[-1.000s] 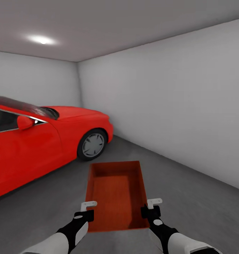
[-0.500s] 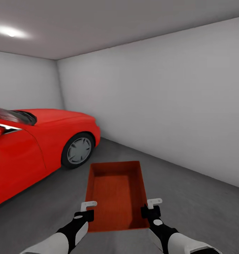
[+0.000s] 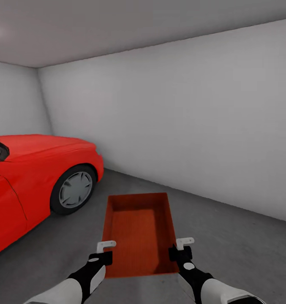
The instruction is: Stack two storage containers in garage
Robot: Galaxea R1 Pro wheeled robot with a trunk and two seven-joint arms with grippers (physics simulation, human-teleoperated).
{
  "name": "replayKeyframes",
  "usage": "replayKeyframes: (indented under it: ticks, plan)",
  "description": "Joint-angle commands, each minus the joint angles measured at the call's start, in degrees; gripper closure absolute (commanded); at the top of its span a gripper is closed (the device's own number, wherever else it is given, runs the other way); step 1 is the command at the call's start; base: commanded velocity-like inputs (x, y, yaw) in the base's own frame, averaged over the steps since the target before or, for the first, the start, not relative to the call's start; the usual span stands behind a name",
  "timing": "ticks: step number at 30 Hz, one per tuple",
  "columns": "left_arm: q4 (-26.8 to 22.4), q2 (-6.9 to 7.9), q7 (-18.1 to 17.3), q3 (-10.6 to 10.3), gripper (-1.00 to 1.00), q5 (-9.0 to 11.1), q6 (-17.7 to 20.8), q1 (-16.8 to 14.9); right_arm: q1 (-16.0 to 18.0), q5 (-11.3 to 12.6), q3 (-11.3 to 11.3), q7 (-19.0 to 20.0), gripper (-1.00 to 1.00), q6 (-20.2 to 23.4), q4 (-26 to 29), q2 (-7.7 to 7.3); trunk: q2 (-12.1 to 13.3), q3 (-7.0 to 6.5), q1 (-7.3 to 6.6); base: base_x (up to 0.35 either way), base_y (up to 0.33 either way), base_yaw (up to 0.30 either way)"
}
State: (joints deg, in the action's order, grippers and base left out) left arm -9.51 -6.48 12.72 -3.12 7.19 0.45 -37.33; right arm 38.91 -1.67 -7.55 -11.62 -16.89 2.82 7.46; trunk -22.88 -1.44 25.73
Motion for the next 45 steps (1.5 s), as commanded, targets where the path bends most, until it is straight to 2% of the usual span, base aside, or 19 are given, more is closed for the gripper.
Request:
replayKeyframes:
  ticks: [1,38,45]
  plan:
    - [-0.24,0.32,0.64,1.56,1.0,-0.52,0.08,-0.02,0.03,0.53,0.7,-0.42,1.0,-0.16,-0.18,-0.01,-0.04,0.02,0.05,0.312,0.188,-0.284]
    - [-0.24,0.33,0.64,1.62,1.0,-0.52,0.08,-0.02,0.03,0.53,0.7,-0.38,1.0,-0.16,-0.17,-0.07,-0.04,0.02,0.05,0.312,0.188,-0.283]
    - [-0.31,0.33,0.64,1.62,1.0,-0.52,0.08,-0.02,0.03,0.59,0.7,-0.42,1.0,-0.16,-0.18,-0.07,-0.04,0.02,0.05,0.312,0.158,-0.088]
